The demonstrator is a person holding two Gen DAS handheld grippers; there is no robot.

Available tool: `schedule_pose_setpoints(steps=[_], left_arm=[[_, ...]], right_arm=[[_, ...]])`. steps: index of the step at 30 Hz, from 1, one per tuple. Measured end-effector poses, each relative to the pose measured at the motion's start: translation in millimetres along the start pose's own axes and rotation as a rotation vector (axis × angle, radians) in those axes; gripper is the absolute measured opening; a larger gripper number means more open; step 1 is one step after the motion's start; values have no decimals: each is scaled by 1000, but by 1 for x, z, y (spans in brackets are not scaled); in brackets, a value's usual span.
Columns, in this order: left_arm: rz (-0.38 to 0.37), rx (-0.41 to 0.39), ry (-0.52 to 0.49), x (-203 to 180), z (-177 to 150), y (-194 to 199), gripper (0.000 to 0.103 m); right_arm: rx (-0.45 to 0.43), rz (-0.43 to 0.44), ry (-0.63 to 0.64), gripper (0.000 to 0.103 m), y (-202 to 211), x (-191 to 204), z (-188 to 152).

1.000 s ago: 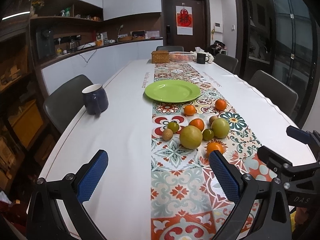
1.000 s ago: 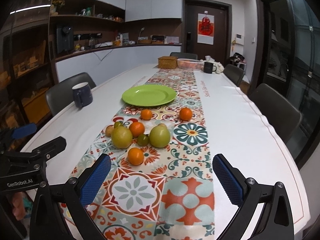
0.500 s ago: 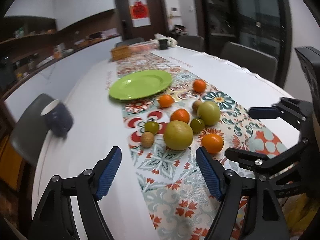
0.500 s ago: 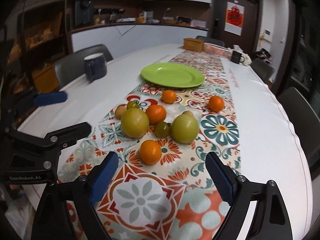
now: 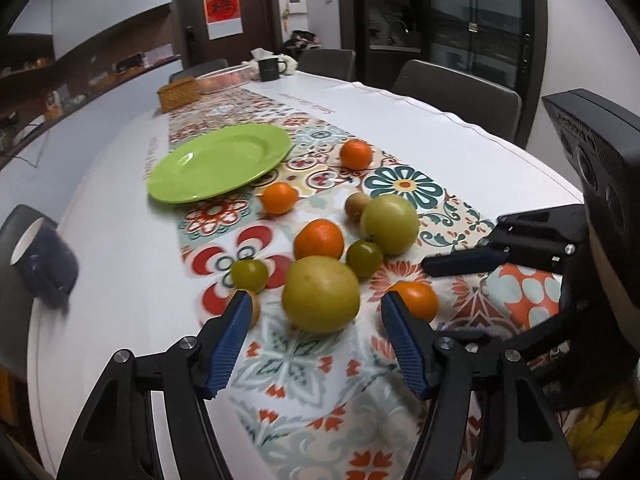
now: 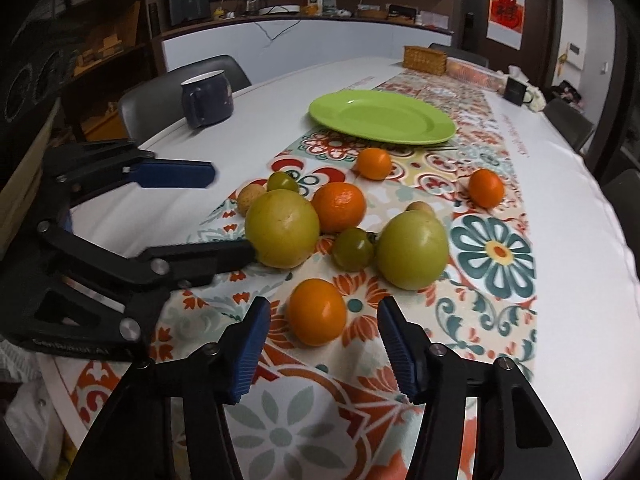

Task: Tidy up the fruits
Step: 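Grasp the large yellow pomelo with the left tool while the right tool grasps an orange, then place the pomelo and orange onto the green plate with both tools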

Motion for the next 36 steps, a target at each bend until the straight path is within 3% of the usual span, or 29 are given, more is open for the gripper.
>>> schedule_pose_setpoints(steps=[5,13,19,25,29,36], left_arm=[[-33,42,37,1,5,-16,66],[-2,85,74,1,10,-32,62],[33,111,142,2,9,-43,50],[74,128,208,0,10,-40,49],[86,102,272,-1,17,-25,49],[172,50,314,14,54,-13,49]], right_arm=[[36,42,-10,34,-7,-4,0],[35,15,-81,34,-2,-27,-2],[15,-21,-129,34,7,-43,-3],[-9,-20,-130,34,15,-45,-1],[-49,-6,-134,34,28,-48,4],[-113,34,-135,34,40,-63,39]])
Point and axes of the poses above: each gripper's, at about its wrist camera, not at the fingertips, and y roughly against the way its jaws point, x to its left, z to its top, the point moved 3 cm from there along -y, roughly the way its jaws point, and after that the axes turned 5 degrees about x, right-handed, at the moved point
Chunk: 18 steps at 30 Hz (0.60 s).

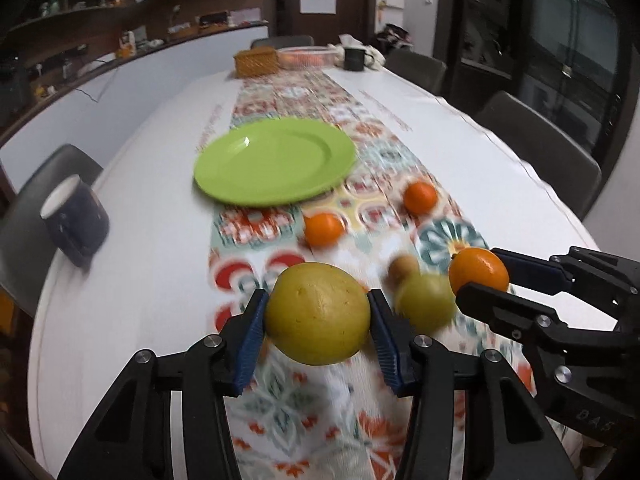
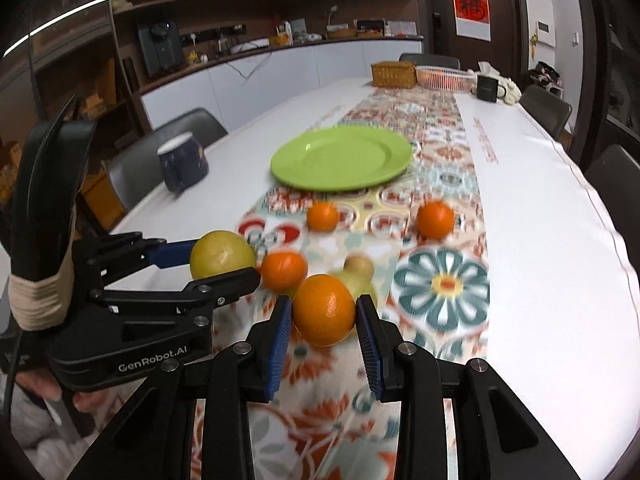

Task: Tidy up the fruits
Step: 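Place the pomelo and orange onto the green plate with both tools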

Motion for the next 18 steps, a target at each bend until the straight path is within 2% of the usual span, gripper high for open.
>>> schedule_pose_setpoints(steps=[9,13,18], left_arm=[[19,-17,-3,27,78,-30,49],[26,4,-29,38,105,-53,49],[34,70,-39,54,122,-86,49]], right_arm=[[-34,-19,4,34,-40,-32,88],[2,1,-13,34,-72,-42,124],[70,4,-17,34,-117,-47,146]])
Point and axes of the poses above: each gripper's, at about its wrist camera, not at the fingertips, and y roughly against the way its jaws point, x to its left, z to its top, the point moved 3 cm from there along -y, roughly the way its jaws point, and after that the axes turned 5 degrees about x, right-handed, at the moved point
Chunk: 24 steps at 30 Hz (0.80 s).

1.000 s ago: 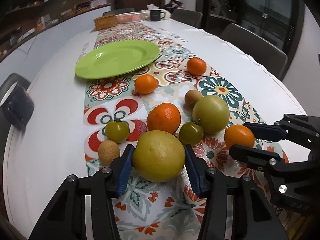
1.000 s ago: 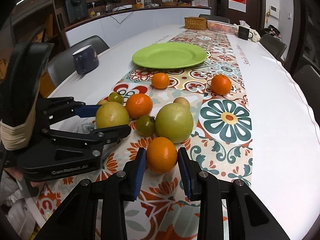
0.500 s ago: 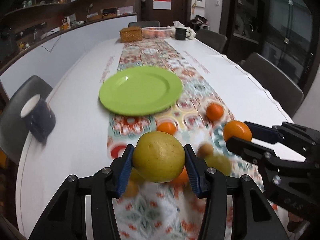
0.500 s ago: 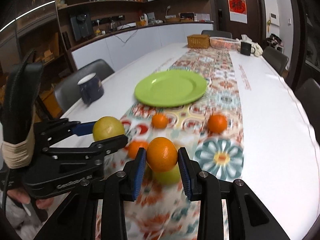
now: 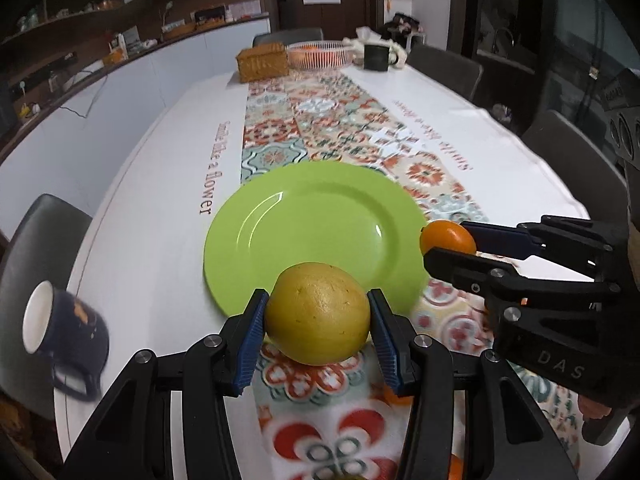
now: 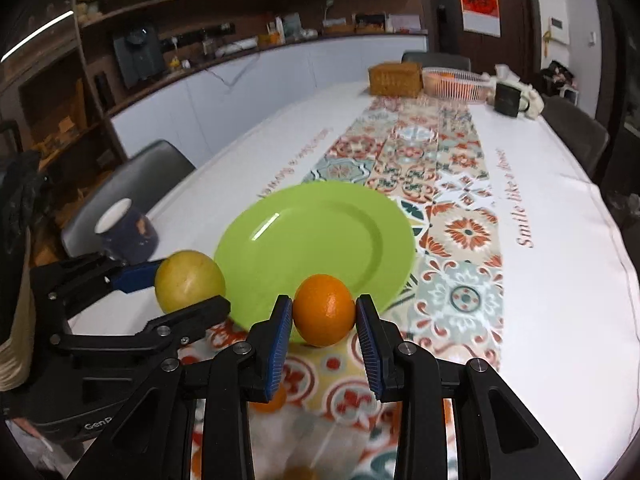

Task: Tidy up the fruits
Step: 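Place the pomelo and orange onto the green plate with both tools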

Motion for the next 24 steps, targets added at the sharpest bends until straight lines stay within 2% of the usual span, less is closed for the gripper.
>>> schedule_pose_setpoints(steps=[7,16,17,19,24], left_arm=[[-30,77,19,16,8,-38,49],[-35,106,35,18,11,-53,50],[-28,93,33,18,11,-50,51],[-6,74,33,19,13,-44,60],[19,34,38,20,8,-22,68]], right_arm=[[72,-4,2,34,-42,-4,12],[111,-13,-6,34,-64,-9,14],[110,-15,-7,34,-64,-9,14],[102,-17,-5,35,-62,-9,13],[65,-35,-19,44,-43,-10,10]])
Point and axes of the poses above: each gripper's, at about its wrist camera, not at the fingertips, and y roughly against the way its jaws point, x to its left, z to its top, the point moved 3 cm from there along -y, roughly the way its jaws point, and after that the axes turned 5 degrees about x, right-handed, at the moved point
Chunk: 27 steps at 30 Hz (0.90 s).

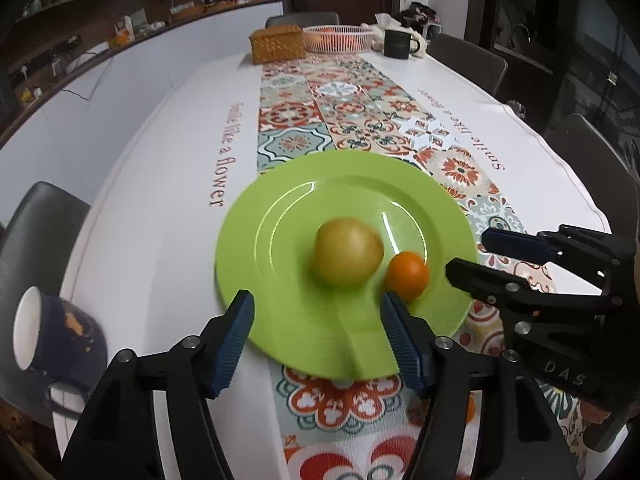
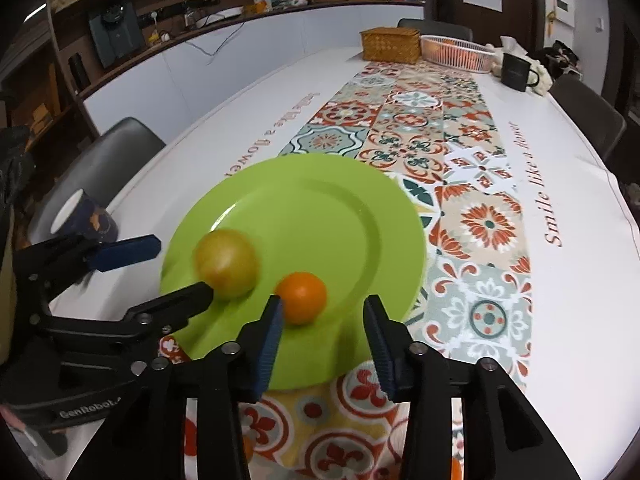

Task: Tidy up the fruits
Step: 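Place the pomelo and orange onto the green plate with both tools, then withdraw both tools from the plate toward the remaining fruits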

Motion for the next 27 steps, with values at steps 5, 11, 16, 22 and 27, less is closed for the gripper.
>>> schedule_pose_setpoints(steps=[5,11,16,22,27], left_arm=[[18,-36,6,-4,-17,27,74],[38,-84,12,-10,-40,60,78],[49,-138,14,-14,-57,93,83],[69,-197,37,-16,-78,129,89],[98,-217,62,-18,-96,146,91]], right_arm=[[-62,-45,17,50,30,6,-12],[-140,-81,53,57,72,19,-36],[-188,-81,62,62,103,29,-51],[-240,-79,58,70,137,40,-69],[-258,-86,40,75,155,45,-87]])
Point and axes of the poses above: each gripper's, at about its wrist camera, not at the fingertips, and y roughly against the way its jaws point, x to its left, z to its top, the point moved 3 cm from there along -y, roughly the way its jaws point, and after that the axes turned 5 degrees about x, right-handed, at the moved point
